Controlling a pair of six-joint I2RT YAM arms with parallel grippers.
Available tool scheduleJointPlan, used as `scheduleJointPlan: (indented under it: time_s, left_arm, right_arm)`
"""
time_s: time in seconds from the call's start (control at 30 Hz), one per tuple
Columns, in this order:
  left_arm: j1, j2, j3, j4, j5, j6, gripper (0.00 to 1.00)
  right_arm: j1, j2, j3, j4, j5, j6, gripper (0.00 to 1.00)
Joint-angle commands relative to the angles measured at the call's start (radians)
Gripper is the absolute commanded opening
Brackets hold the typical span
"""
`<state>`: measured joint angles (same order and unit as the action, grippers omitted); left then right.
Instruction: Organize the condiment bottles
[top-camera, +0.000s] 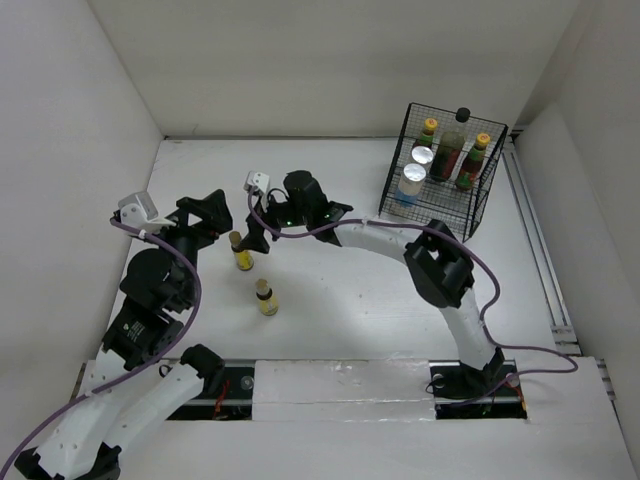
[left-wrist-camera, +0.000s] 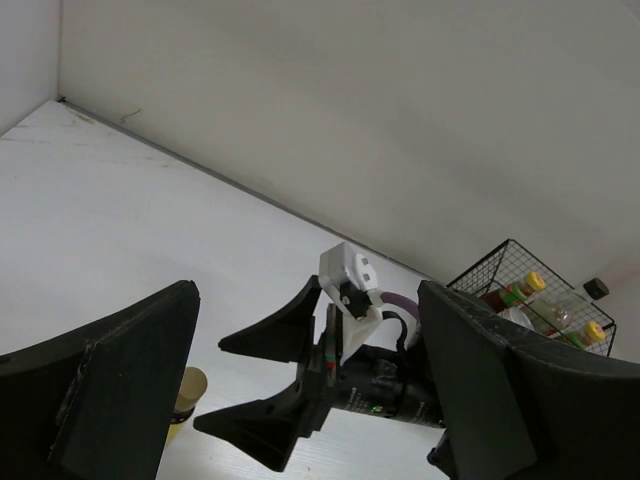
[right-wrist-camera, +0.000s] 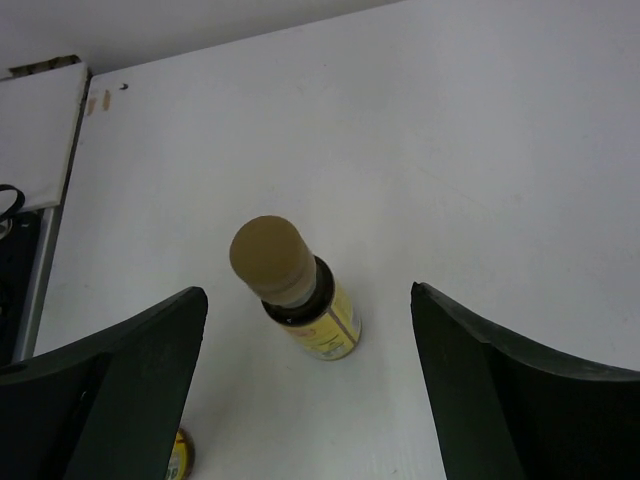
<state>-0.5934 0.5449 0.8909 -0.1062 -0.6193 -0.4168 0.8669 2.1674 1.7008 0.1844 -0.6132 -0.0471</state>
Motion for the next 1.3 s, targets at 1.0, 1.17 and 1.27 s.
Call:
scheduleJointPlan:
  time_s: [1.0,1.17,1.27]
  left_arm:
    - [0.004,0.038,0.008,0.033,0.05,0.007,0.87]
    - [0.004,0.038,0.008,0.033,0.059,0.007,0.87]
    - [0.004,0.047,0.008,0.033,0.059,0.007,0.87]
  right_arm:
    - [-0.378,-0.708,-0.496,0.509,0.174,0.283,0.25]
    - [-0.534,-0.952,-0.595,0.267,0.498,0.184,0.23]
    - [-0.637,-0.98,-0.604,0.178,0.624,0.164,0.22]
